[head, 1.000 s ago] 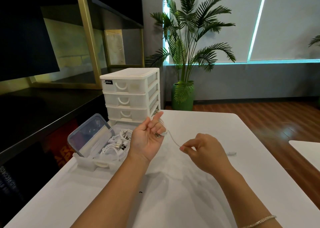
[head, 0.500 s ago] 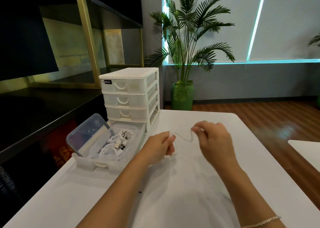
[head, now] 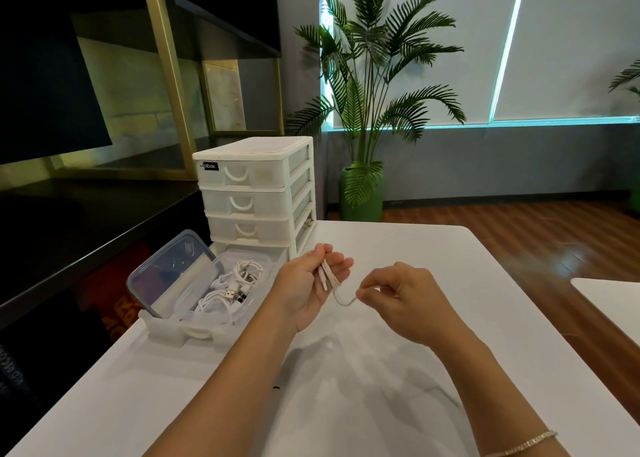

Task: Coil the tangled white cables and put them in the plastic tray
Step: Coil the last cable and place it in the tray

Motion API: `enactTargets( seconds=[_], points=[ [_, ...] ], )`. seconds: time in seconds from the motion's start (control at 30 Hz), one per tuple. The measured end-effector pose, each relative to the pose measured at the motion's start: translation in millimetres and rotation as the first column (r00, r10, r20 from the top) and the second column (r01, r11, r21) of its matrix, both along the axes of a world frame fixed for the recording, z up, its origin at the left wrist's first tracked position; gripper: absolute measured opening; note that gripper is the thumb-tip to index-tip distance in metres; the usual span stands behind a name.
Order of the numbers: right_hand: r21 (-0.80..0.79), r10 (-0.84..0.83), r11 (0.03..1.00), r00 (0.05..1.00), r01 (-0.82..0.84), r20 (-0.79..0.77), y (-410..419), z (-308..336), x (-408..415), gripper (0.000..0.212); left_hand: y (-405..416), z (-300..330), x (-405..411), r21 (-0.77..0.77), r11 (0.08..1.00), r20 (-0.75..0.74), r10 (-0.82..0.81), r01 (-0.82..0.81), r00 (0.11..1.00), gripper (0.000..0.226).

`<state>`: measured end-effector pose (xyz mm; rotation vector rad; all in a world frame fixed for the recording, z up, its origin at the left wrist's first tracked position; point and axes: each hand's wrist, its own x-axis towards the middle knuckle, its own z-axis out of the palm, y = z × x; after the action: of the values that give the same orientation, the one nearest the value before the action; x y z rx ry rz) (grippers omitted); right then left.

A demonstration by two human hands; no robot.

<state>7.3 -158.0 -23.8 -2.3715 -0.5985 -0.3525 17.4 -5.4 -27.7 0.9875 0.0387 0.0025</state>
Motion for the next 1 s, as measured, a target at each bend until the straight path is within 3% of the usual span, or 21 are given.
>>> enactTargets(
  seconds=[0.07, 0.13, 0.17, 0.23, 0.33, 0.4, 0.53, 0.7, 0.8, 1.0],
  points=[
    [0.049, 0.061, 0.997, 0.998, -0.060, -0.010, 1.1, 3.1, -3.1, 0.015, -6.2, -2.2, -1.5, 0.288, 0.958, 0.018, 0.004, -0.009, 1.000, 0.029],
    [0.057, 0.096, 0.994, 0.995, -0.095, -0.010, 2.1, 3.7, -5.1, 0.016, -11.1, -5.6, -3.4, 0.621, 0.783, 0.058, -0.022, -0.019, 0.998, 0.030],
    [0.061, 0.094, 0.994, 0.996, -0.094, -0.005, 2.2, 2.8, -4.9, 0.016, -13.1, -8.3, -3.9, 0.722, 0.692, 0.083, -0.072, -0.010, 0.994, 0.030],
    [0.101, 0.042, 0.994, 0.999, -0.043, 0.010, 1.2, 0.7, -1.5, 0.016, -16.8, -11.3, -5.7, 0.796, 0.605, 0.101, -0.172, 0.024, 0.980, 0.031],
    [0.152, -0.049, 0.987, 0.999, 0.048, 0.004, 0.4, -2.4, 3.5, 0.018, -16.5, -7.8, -8.0, 0.826, 0.562, 0.080, -0.187, 0.040, 0.979, 0.037],
    [0.172, -0.065, 0.983, 0.998, 0.065, -0.004, 2.5, -4.4, 5.2, 0.018, -13.3, -5.9, -8.7, 0.810, 0.581, 0.045, -0.203, 0.084, 0.978, 0.042],
    [0.245, -0.093, 0.964, 0.995, 0.100, -0.039, 5.7, -6.1, 6.5, 0.011, -9.3, -5.9, -11.2, 0.524, 0.774, -0.053, -0.385, 0.354, 0.921, 0.053],
    [0.319, -0.050, 0.943, 0.988, 0.095, -0.147, 5.2, -6.4, 7.5, 0.014, -10.6, -6.0, -10.6, 0.332, 0.760, -0.055, -0.575, 0.559, 0.816, 0.035],
    [0.327, -0.075, 0.937, 0.984, 0.124, -0.159, 5.2, -9.3, 9.1, 0.016, -11.2, -5.9, -12.6, 0.397, 0.734, -0.041, -0.585, 0.551, 0.810, 0.021],
    [0.347, -0.143, 0.915, 0.969, 0.208, -0.203, 4.1, -9.3, 10.3, 0.017, -31.1, -4.5, -15.8, 0.660, 0.675, -0.040, -0.407, 0.330, 0.913, 0.030]
  ],
)
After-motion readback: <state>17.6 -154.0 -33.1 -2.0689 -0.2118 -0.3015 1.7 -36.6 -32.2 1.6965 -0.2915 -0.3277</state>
